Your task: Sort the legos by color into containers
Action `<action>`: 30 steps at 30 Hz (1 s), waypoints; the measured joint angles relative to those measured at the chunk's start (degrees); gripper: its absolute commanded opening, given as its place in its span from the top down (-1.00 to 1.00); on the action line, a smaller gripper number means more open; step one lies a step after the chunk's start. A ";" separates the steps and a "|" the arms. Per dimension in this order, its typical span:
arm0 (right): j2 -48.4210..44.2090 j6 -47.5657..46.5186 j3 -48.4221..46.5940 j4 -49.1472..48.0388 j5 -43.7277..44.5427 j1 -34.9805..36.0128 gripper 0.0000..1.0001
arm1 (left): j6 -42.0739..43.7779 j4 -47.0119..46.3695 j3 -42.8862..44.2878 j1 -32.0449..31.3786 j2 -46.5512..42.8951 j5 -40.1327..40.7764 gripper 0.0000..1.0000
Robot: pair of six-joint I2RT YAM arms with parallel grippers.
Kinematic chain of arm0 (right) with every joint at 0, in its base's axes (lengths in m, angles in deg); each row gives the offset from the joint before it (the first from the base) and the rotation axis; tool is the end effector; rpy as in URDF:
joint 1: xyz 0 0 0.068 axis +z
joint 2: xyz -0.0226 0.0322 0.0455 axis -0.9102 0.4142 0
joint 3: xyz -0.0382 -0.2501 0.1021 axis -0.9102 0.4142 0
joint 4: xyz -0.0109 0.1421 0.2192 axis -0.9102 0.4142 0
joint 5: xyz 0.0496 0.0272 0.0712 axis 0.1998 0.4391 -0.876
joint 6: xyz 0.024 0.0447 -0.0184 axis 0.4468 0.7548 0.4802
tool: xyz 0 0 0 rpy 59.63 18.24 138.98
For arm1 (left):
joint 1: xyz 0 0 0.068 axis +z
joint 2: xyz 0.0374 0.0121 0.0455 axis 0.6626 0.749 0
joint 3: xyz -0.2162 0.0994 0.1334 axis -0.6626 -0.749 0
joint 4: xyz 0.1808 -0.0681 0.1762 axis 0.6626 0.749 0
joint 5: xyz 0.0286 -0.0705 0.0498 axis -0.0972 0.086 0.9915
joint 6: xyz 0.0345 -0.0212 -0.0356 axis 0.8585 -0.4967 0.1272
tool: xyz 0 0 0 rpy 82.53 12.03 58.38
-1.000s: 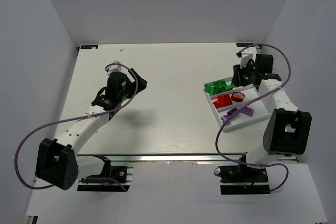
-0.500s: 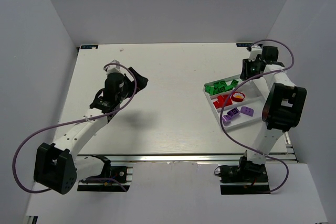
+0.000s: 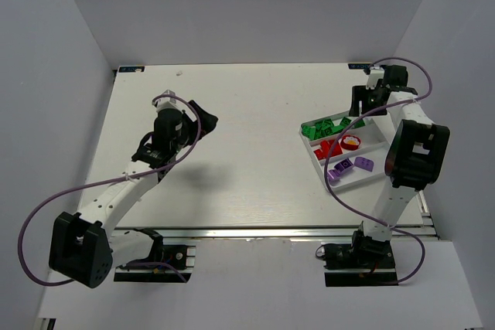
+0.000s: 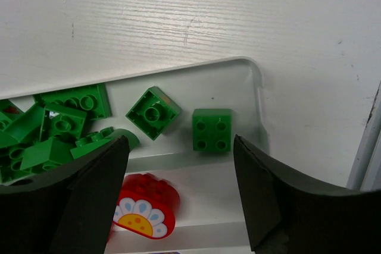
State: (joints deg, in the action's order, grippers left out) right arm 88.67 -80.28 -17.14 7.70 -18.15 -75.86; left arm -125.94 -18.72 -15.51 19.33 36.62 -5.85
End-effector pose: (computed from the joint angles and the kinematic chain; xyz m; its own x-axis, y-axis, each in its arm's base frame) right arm 0.4275 -0.0699 0.2265 -0.7438 -0.1068 -0.6598 -0.1500 0.9886 0.0090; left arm 0.2468 -0.0969 0.2742 -0.4934 -0.5799 -0.6483 -0.0912 0.7757 -0.6244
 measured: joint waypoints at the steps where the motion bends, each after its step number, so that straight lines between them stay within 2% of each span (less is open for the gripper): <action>1: 0.00 0.15 0.00 0.15 -0.04 0.00 -0.78 | 0.00 0.07 -0.07 0.00 -0.20 0.00 -0.96; 11: -1.79 -0.37 0.02 1.97 -5.05 0.13 -0.79 | 0.02 0.17 -0.61 0.00 -2.14 0.00 -0.96; 15: -9.86 -1.99 2.12 1.05 -5.73 1.09 -0.79 | 0.35 0.31 -0.68 0.00 -2.51 0.00 -0.96; 21: -22.95 -4.79 2.93 -1.64 -12.52 3.72 -0.79 | 1.68 0.37 -0.59 0.00 -2.89 -0.02 -0.96; 25: -27.36 -2.62 5.75 -4.68 -13.97 4.96 -0.79 | 2.78 0.81 0.39 0.00 -2.89 -0.17 -0.96; 30: -29.27 0.74 10.23 -5.60 -11.74 4.94 -0.79 | 4.02 1.20 2.16 0.00 -3.06 -0.31 -0.96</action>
State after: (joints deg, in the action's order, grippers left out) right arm 59.41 -79.54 -6.91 2.11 -29.89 -70.92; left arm -121.91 -17.52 -13.35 19.33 33.56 -6.16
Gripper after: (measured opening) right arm 0.895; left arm 0.982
